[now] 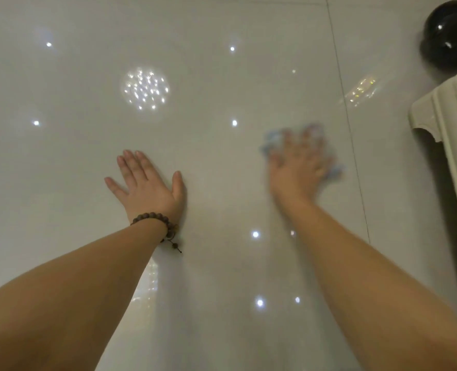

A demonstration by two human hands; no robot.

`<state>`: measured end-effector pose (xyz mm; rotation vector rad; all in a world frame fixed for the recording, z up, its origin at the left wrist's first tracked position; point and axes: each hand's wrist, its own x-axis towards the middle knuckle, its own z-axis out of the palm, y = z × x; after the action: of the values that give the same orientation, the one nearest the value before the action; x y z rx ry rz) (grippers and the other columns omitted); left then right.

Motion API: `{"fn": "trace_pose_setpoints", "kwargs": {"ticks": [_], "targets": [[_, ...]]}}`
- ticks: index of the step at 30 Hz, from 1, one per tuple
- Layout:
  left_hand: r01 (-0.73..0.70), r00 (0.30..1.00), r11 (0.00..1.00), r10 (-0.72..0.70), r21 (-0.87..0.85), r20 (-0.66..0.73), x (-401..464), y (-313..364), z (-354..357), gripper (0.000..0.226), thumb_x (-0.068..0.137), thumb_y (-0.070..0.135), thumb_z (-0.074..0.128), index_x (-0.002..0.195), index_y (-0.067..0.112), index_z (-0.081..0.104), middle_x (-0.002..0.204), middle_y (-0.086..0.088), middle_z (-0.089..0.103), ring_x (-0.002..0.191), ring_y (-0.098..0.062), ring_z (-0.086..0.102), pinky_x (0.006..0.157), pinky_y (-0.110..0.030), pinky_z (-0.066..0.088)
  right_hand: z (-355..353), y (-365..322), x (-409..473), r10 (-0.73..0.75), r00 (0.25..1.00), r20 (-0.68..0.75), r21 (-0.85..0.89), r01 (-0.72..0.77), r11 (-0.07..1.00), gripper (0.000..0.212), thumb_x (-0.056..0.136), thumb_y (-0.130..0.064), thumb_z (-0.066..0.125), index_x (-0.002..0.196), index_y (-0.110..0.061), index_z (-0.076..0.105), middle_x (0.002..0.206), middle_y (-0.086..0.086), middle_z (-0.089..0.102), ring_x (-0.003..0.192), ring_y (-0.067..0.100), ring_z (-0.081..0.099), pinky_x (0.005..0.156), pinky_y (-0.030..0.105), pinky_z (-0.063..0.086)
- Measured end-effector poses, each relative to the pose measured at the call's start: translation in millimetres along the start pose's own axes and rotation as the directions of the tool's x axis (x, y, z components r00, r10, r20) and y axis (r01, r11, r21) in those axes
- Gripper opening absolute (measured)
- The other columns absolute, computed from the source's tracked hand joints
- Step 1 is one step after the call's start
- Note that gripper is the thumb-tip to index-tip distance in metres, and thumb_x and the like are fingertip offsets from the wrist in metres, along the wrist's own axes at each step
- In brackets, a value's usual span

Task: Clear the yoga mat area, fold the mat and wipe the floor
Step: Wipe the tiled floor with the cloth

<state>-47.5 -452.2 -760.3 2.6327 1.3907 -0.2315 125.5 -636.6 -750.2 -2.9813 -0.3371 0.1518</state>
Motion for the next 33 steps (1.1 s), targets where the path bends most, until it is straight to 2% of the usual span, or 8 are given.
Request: {"fn": "trace_pose_setpoints", "kwargs": {"ticks": [6, 10, 15, 19, 23, 26, 29, 33], "targets": [[-0.052, 0.998, 0.996, 0.055, -0.073, 0.037, 1, -7, -5, 0.082, 0.092, 0.058, 0.021, 0.152, 0.007, -0.003, 0.161, -0.013, -0.008, 0.148, -0.024, -0.012, 0.115, -0.059, -0.008, 9, -35, -58, -0.690, 0.714, 0.121, 0.008, 0.694, 0.720, 0.059, 0.088, -0.063, 0.024, 0.141, -0.042, 0.038, 0.157, -0.003, 0.023, 0.145, 0.026, 0.017, 0.115, 0.054, 0.009], [-0.200, 0.978, 0.976, 0.204, -0.088, 0.036, -4, -19, -6, 0.079, 0.095, 0.055, 0.023, 0.152, 0.008, -0.006, 0.161, -0.010, -0.010, 0.147, -0.022, -0.013, 0.117, -0.054, -0.007, -17, 113, -34, -0.209, 0.973, 0.100, -0.100, 0.219, 0.971, 0.070, 0.086, -0.070, 0.011, 0.149, -0.041, 0.018, 0.161, -0.001, 0.003, 0.147, 0.029, 0.002, 0.116, 0.054, 0.002], [-0.196, 0.977, 0.977, 0.202, -0.085, 0.063, -82, -36, 5, 0.079, 0.093, 0.054, 0.018, 0.152, 0.007, -0.005, 0.161, -0.011, -0.010, 0.147, -0.024, -0.013, 0.116, -0.055, -0.010, -29, 110, -46, 0.359, 0.926, 0.117, 0.001, -0.361, 0.932, 0.064, 0.092, -0.067, 0.020, 0.150, -0.041, 0.011, 0.160, 0.003, -0.006, 0.146, 0.033, -0.009, 0.113, 0.058, -0.007], [-0.132, 0.987, 0.991, 0.132, -0.003, 0.096, -127, -34, 20, 0.078, 0.090, 0.056, 0.002, 0.151, 0.009, -0.011, 0.160, -0.009, -0.012, 0.147, -0.023, -0.014, 0.115, -0.058, -0.007, 11, 3, -109, -0.172, 0.984, 0.054, -0.041, 0.174, 0.984, 0.065, 0.088, -0.066, 0.023, 0.147, -0.040, 0.021, 0.160, 0.003, 0.008, 0.146, 0.034, 0.002, 0.112, 0.056, -0.007], [-0.147, 0.986, 0.989, 0.146, -0.002, 0.081, -124, -35, 22, 0.079, 0.090, 0.056, 0.006, 0.151, 0.008, -0.008, 0.160, -0.010, -0.011, 0.147, -0.023, -0.014, 0.115, -0.058, -0.007, 9, 24, -117, -0.687, 0.721, 0.092, -0.042, 0.692, 0.720, 0.060, 0.086, -0.066, 0.032, 0.141, -0.041, 0.039, 0.157, 0.003, 0.023, 0.144, 0.035, 0.018, 0.113, 0.060, 0.012], [-0.182, 0.978, 0.980, 0.189, -0.076, 0.085, -124, -42, 19, 0.086, 0.088, 0.063, 0.008, 0.152, 0.009, -0.009, 0.160, -0.008, -0.013, 0.147, -0.022, -0.017, 0.115, -0.054, -0.014, -13, 107, -78, -0.245, 0.965, 0.094, -0.076, 0.252, 0.965, 0.066, 0.083, -0.074, 0.028, 0.144, -0.049, 0.024, 0.160, 0.008, 0.000, 0.145, 0.038, 0.001, 0.115, 0.056, 0.002], [-0.279, 0.951, 0.932, 0.301, -0.230, 0.067, -125, -57, 10, 0.089, 0.085, 0.065, 0.008, 0.152, 0.009, -0.007, 0.160, -0.006, -0.013, 0.147, -0.019, -0.017, 0.116, -0.048, -0.016, -39, 146, -65, 0.323, 0.940, 0.113, -0.014, -0.323, 0.946, 0.072, 0.081, -0.079, 0.026, 0.146, -0.048, 0.020, 0.159, 0.015, -0.005, 0.145, 0.039, -0.005, 0.114, 0.056, -0.002], [-0.055, 0.998, 0.986, 0.054, -0.157, -0.009, -130, -127, 7, 0.084, 0.088, 0.061, 0.009, 0.152, 0.008, -0.003, 0.161, -0.008, -0.008, 0.148, -0.020, -0.012, 0.116, -0.053, -0.012, -11, 46, -100, 0.158, 0.985, 0.069, 0.002, -0.158, 0.987, 0.062, 0.088, -0.067, 0.034, 0.146, -0.044, 0.027, 0.159, 0.017, 0.002, 0.145, 0.039, 0.001, 0.113, 0.058, -0.001]]}}
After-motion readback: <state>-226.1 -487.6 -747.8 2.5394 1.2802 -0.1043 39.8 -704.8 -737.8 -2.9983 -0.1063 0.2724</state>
